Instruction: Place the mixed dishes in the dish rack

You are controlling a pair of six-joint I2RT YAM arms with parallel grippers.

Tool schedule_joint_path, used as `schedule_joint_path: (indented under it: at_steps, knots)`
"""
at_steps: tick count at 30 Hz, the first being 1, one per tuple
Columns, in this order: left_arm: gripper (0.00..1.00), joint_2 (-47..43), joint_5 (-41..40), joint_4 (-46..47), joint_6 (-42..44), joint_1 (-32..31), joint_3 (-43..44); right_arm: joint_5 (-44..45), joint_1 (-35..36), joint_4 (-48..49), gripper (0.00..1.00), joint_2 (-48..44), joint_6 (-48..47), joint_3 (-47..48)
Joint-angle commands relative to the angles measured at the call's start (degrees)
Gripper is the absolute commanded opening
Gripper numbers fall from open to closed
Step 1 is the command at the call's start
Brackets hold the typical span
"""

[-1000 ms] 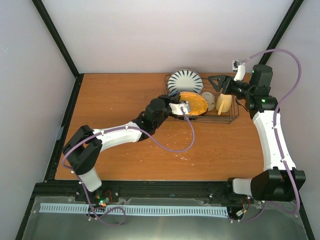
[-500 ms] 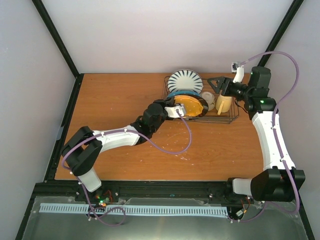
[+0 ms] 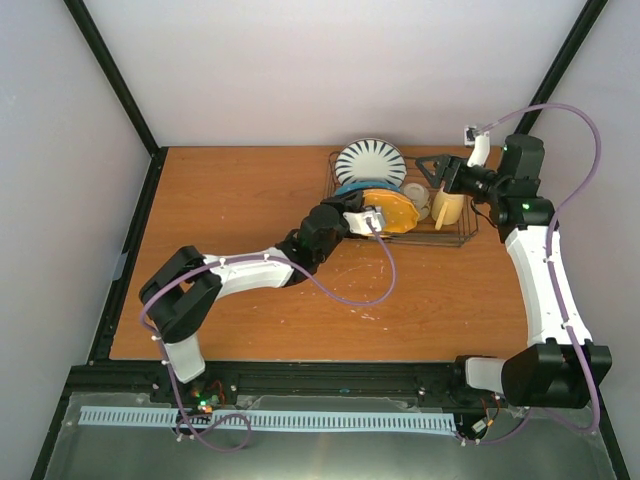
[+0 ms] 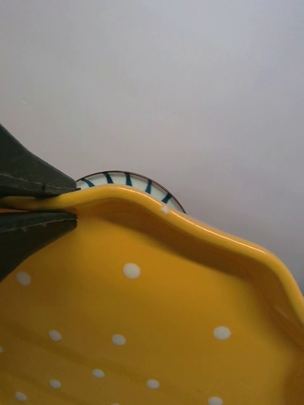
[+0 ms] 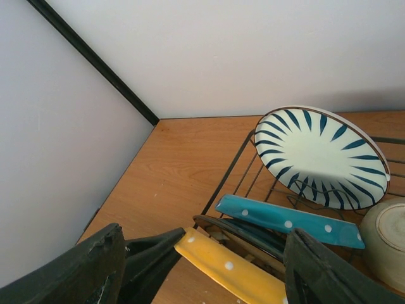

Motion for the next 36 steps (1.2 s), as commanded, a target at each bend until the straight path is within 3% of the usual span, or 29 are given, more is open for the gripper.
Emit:
schedule_joint_path:
  at_steps: [1, 12, 21, 36]
  knots:
    - [0.02, 3.73, 2.03, -0.07, 3.15, -1.13, 1.87, 0.17, -0.39, -0.11, 0.67, -1.66, -1.13, -0.59]
    - [0.01, -0.07, -3.50, -1.31, 1.54, -1.20, -6.89, 0.29, -0.45, -0.34, 0.68, -2.25, -1.84, -1.60]
    - [0.01, 0.60, -4.99, 12.36, 9.57, -1.13, -7.08, -0.56, -0.48, 0.15, 0.68, -1.54, -1.16, -1.19]
    - [0.01, 1.81, -0.65, 4.32, 1.63, -1.66, -11.98, 0.04, -0.48, -0.67, 0.68, -2.53, -1.78, -1.96]
